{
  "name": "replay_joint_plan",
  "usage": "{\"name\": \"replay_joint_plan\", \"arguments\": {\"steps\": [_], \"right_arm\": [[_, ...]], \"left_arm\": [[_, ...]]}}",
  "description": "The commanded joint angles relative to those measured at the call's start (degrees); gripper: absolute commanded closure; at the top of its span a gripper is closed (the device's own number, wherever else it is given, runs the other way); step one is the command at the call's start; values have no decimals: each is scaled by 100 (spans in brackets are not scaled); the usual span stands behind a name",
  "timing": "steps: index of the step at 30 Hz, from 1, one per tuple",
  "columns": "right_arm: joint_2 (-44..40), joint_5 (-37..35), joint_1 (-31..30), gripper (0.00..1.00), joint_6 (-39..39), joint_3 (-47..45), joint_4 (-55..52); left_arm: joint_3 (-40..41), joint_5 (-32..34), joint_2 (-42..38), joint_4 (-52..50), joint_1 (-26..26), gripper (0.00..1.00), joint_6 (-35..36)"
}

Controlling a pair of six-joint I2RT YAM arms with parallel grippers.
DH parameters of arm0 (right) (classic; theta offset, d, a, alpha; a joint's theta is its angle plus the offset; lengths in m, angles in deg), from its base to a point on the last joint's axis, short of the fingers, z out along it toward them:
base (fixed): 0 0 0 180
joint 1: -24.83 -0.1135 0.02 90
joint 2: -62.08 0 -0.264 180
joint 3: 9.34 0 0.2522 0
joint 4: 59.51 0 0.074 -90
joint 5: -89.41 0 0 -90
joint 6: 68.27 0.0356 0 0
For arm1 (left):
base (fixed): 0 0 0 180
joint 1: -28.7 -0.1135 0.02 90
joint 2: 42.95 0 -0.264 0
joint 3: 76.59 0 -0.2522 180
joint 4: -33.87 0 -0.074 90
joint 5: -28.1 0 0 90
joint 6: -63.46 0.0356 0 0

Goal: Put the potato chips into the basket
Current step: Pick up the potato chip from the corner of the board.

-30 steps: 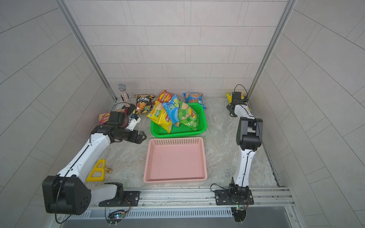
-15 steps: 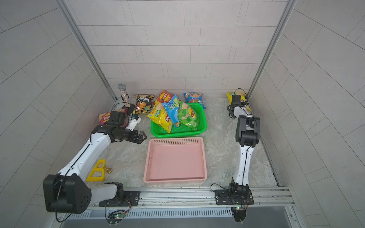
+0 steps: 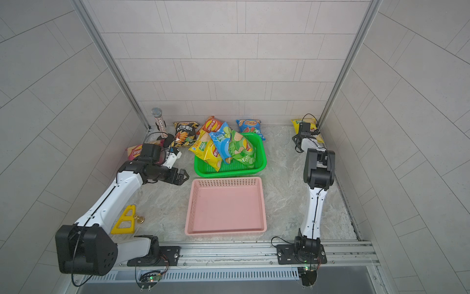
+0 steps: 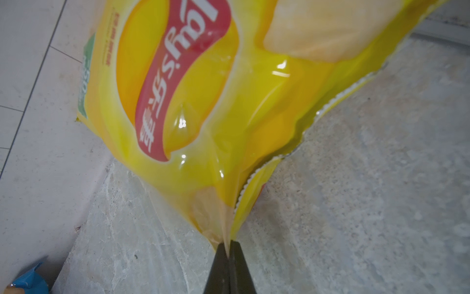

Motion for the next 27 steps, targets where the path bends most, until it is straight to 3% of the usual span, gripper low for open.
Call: {"name": "replay_joint_plan", "arguments": {"steps": [1, 10, 18, 23, 27], "right_arm": [[-510, -143, 8, 100, -212, -245, 13], [-1868, -349, -204, 100, -769, -1224, 29], [-3381, -784, -745, 100, -1633, -2277, -217], [-4208, -1230, -1239, 100, -2245, -2335, -759], [-4772, -1035, -1534, 100, -2584, -2317, -1005]], "left_arm": [[52, -34, 11, -29, -32, 0, 46], [51, -3, -28, -29, -30, 0, 47], [45, -37, -46, -29, -35, 0, 33], [40, -112, -74, -29, -31, 0, 59], [22, -121, -73, -42, -28, 0, 66]]}}
